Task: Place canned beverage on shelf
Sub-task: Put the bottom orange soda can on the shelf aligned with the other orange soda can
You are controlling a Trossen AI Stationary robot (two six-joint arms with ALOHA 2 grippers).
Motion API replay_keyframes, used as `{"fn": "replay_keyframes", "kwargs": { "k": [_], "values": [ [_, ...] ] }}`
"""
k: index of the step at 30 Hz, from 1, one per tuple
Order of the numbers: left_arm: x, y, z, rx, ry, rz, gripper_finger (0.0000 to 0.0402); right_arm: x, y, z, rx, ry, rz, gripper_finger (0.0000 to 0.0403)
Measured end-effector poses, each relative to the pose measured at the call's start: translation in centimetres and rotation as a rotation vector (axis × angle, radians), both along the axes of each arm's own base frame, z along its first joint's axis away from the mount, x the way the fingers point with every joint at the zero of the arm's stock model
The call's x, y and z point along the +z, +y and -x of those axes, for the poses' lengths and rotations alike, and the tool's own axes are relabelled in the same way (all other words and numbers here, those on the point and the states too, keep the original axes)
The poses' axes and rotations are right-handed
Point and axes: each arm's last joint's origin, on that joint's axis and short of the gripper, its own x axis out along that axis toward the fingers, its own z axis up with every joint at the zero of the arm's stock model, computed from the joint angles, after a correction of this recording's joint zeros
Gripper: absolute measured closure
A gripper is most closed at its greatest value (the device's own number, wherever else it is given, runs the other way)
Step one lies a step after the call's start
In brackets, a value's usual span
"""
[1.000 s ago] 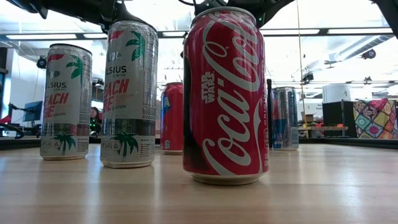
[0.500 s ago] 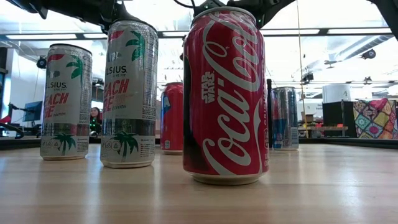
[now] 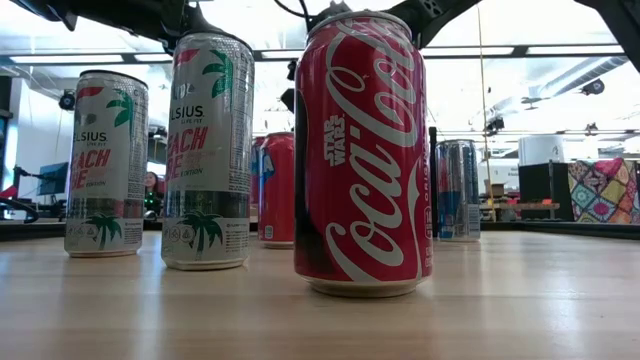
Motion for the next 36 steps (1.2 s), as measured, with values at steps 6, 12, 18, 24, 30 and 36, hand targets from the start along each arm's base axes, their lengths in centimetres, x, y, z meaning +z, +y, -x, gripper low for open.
{"fn": "replay_keyframes", "kwargs": {
  "k": [6, 12, 18, 24, 30, 36],
  "values": [
    [-0.2, 0.0, 0.0, 0.002, 0.01, 0.014, 0.0402, 1.5, 0.3, 0.6, 0.001, -0.023, 0.003, 0.0394],
    [-0.3, 0.0, 0.0, 0.005, 0.019, 0.036, 0.0402, 2.6, 0.7, 1.4, 0.004, -0.012, -0.004, 0.0394],
    [-1.1, 0.1, -0.7, 0.003, 0.046, 0.081, 0.0402, 3.9, 1.3, 2.4, 0.004, 0.005, -0.022, 0.0394],
    [-2.9, 0.2, -2.3, 0.004, 0.145, 0.104, 0.0402, 5.2, 2.4, 3.5, 0.024, 0.035, -0.03, 0.0394],
    [-4.1, 1.3, -3.4, 0.05, 0.214, 0.113, 0.0402, 6.3, 3.7, 4.6, 0.042, 0.063, -0.047, 0.0394],
    [-4.2, 3.0, -4.5, 0.082, 0.305, 0.119, 0.0402, 7.4, 4.7, 5.6, 0.061, 0.07, -0.047, 0.0394]
  ]
}}
